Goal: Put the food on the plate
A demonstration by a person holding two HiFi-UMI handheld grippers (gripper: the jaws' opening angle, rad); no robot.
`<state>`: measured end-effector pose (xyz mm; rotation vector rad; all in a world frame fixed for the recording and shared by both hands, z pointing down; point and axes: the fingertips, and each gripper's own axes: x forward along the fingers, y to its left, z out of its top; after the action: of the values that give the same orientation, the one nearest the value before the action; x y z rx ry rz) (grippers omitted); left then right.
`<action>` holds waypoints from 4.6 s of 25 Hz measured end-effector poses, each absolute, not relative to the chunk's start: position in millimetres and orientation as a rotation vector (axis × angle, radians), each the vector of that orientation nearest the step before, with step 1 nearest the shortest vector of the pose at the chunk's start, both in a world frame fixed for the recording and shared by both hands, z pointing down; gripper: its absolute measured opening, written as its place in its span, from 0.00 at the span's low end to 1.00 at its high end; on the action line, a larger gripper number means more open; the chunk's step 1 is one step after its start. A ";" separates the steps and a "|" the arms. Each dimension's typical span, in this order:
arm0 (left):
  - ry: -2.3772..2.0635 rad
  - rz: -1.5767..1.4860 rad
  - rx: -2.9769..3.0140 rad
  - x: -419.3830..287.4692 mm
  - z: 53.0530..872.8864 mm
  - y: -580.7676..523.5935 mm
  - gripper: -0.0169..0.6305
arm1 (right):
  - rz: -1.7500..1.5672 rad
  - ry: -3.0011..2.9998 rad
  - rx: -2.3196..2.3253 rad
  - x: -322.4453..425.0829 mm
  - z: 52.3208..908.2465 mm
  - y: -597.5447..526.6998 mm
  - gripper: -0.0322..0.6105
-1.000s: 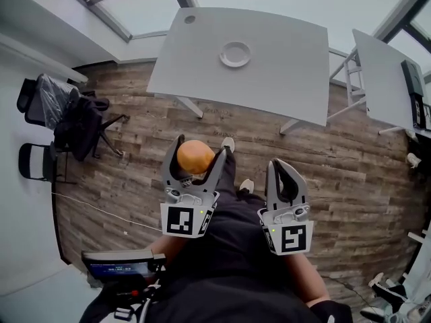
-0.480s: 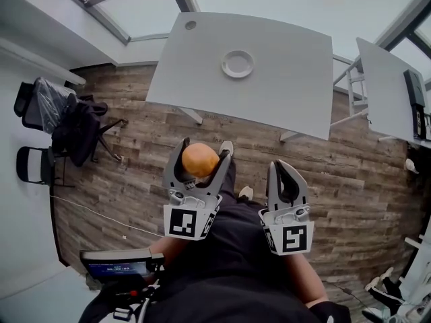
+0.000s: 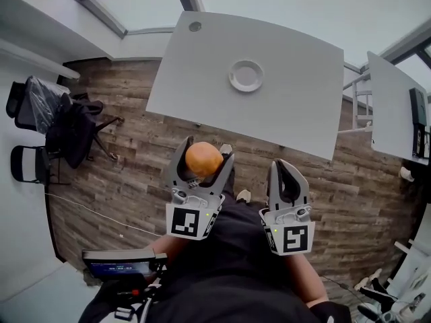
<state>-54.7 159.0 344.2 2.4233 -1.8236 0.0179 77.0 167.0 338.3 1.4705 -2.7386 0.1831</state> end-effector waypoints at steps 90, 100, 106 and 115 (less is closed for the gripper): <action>-1.549 0.155 2.392 -47.7 420.6 -78.1 0.57 | 0.120 -2.698 1.515 48.1 314.4 -43.3 0.05; -1.532 0.213 2.364 -37.0 449.6 -95.5 0.57 | 0.142 -2.694 1.501 55.0 319.2 -57.5 0.05; -1.536 0.235 2.352 -38.9 464.0 -103.0 0.57 | 0.132 -2.692 1.484 49.8 318.5 -58.2 0.05; -1.482 0.317 2.381 -23.7 477.5 -117.7 0.57 | 0.138 -2.680 1.488 57.3 323.0 -67.3 0.05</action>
<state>-23.7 -117.7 477.5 2.3812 -1.4824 0.3167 57.3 -67.3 323.0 1.4877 -2.6801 0.1381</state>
